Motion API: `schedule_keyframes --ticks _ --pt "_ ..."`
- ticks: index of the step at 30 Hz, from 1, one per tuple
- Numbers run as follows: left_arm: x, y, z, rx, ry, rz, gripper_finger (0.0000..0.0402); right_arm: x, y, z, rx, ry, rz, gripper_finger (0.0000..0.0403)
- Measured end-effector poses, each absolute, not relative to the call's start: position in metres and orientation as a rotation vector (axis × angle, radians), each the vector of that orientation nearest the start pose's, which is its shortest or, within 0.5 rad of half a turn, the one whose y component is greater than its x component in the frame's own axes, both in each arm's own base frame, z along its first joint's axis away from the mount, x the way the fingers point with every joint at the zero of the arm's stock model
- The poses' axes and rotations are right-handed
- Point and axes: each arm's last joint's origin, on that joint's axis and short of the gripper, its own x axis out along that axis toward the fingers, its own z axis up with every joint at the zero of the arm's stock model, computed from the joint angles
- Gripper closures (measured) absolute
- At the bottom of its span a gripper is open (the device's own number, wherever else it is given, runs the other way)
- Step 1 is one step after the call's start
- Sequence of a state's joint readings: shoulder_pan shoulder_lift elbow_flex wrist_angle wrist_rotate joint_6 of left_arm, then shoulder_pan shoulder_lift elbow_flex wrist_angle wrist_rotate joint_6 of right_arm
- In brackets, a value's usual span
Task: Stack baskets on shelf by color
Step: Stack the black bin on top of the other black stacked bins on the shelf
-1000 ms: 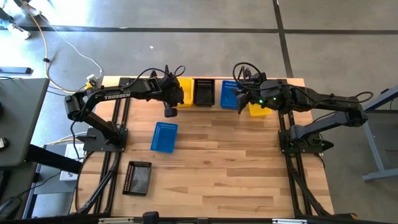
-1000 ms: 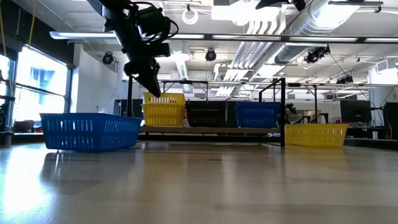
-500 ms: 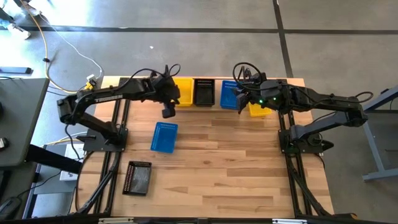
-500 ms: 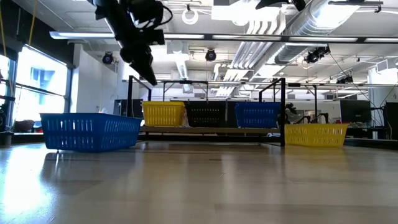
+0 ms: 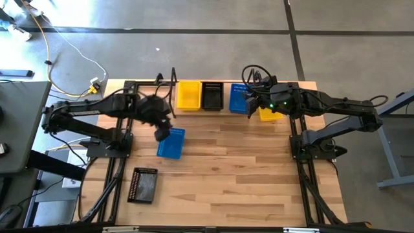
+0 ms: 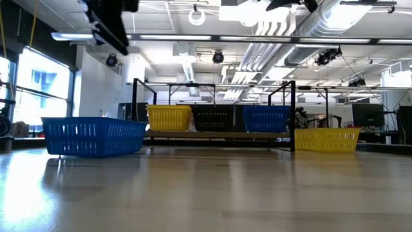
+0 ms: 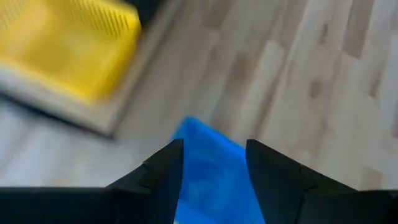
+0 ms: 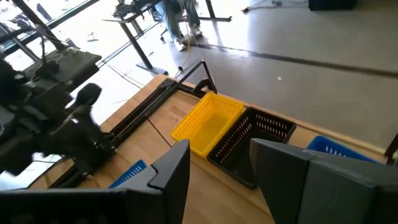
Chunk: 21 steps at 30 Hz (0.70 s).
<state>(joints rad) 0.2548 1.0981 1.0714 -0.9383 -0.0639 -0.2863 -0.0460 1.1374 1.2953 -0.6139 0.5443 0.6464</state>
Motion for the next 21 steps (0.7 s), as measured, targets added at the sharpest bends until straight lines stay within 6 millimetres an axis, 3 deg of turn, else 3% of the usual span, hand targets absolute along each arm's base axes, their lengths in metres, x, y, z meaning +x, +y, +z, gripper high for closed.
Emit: schedule_keyframes --ticks 8,15,21 --pt "0.166 0.008 0.307 -0.614 1.132 0.513 0.0236 0.223 -0.023 0.396 0.575 0.292 -0.654 0.0249" --pt "0.156 -0.026 0.304 -0.73 1.221 0.543 0.0236 0.222 -0.023 0.393 0.604 0.316 -0.653 0.0249" --pt "0.147 -0.051 0.287 -0.809 1.273 0.619 0.0236 0.22 -0.022 0.39 0.599 0.36 -0.65 0.0249"
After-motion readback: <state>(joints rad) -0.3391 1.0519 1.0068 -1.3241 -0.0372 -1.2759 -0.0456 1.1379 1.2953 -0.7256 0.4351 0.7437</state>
